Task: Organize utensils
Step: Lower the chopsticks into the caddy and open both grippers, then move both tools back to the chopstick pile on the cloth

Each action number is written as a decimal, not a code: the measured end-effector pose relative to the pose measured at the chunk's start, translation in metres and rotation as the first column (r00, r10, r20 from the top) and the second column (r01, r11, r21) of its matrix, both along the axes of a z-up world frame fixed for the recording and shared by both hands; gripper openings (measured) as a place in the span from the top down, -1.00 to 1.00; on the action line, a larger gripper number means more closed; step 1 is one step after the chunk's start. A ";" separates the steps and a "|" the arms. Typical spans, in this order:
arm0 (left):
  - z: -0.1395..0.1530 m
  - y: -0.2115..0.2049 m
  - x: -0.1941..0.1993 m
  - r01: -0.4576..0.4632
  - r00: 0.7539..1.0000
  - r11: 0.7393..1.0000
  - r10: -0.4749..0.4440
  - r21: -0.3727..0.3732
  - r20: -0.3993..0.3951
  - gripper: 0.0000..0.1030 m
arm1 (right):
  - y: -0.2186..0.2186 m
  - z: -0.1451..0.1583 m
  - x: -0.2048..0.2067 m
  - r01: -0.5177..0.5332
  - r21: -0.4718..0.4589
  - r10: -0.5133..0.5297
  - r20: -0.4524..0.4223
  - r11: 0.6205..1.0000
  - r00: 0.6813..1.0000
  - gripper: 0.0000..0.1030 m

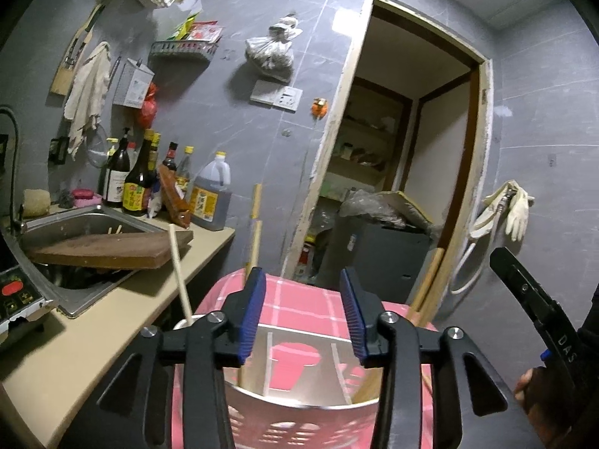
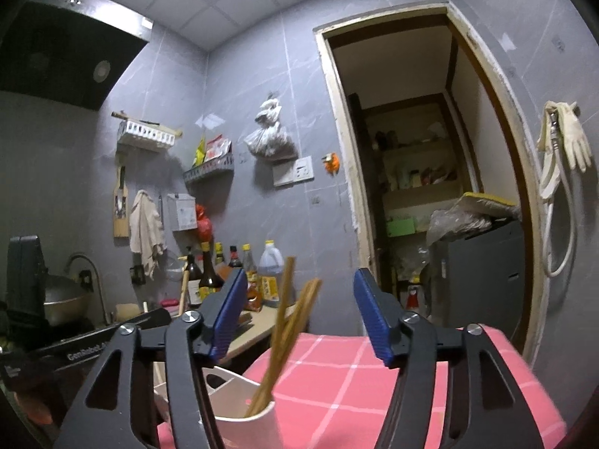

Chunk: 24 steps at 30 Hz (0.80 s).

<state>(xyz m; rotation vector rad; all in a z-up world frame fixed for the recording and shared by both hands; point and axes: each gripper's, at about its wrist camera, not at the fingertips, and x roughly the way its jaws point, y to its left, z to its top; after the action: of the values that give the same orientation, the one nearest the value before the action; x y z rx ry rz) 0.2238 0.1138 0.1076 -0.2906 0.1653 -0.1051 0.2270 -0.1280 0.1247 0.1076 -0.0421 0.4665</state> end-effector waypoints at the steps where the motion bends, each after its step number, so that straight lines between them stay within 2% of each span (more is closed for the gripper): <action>1: 0.002 -0.003 -0.002 0.005 1.000 1.000 -0.005 0.003 0.004 0.17 | -0.006 0.001 -0.002 0.007 0.000 -0.007 0.003 1.000 1.000 -0.29; 3: 0.005 -0.011 -0.007 0.019 1.000 1.000 -0.019 0.006 0.014 -0.04 | -0.018 0.004 -0.008 0.027 0.004 -0.027 0.007 1.000 1.000 -0.48; 4: 0.007 -0.014 -0.007 0.022 1.000 1.000 -0.023 0.007 0.018 -0.12 | -0.024 0.005 -0.010 0.033 0.005 -0.033 0.008 0.999 0.999 -0.50; 6: 0.009 -0.023 -0.013 0.036 0.999 0.999 -0.037 0.013 0.027 -0.18 | -0.035 0.007 -0.016 0.053 0.001 -0.053 0.012 0.999 0.999 -0.62; 8: 0.011 -0.032 -0.016 0.047 0.998 0.999 -0.047 0.021 0.031 -0.40 | -0.046 0.009 -0.022 0.074 -0.003 -0.074 0.017 0.997 0.997 -0.70; 12: 0.011 -0.050 -0.023 0.084 0.996 0.996 -0.085 0.029 0.040 -0.60 | -0.071 0.010 -0.035 0.119 -0.016 -0.118 0.014 0.993 0.993 -0.97; 15: 0.009 -0.068 -0.027 0.121 0.992 0.992 -0.122 0.049 0.038 -0.63 | -0.086 0.010 -0.043 0.144 -0.031 -0.144 0.004 0.989 0.990 -1.00; 17: 0.006 -0.080 -0.029 0.147 0.988 0.987 -0.150 0.058 0.033 -0.81 | -0.094 0.009 -0.046 0.158 -0.039 -0.158 -0.004 0.987 0.987 -1.00; 19: 0.004 -0.090 -0.031 0.175 0.984 0.983 -0.177 0.059 0.031 -0.89 | -0.103 0.006 -0.050 0.170 -0.049 -0.170 -0.012 0.984 0.985 -1.00; 24: -0.005 -0.118 -0.032 0.224 0.974 0.971 -0.225 0.082 -0.005 -0.89 | -0.121 -0.002 -0.056 0.210 -0.086 -0.213 -0.036 0.974 0.976 -1.00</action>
<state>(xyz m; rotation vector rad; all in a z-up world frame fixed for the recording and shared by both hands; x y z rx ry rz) 0.1917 -0.0037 0.1022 -0.1885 0.1974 -0.3226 0.1710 -0.2487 0.1228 0.0325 0.0098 0.2521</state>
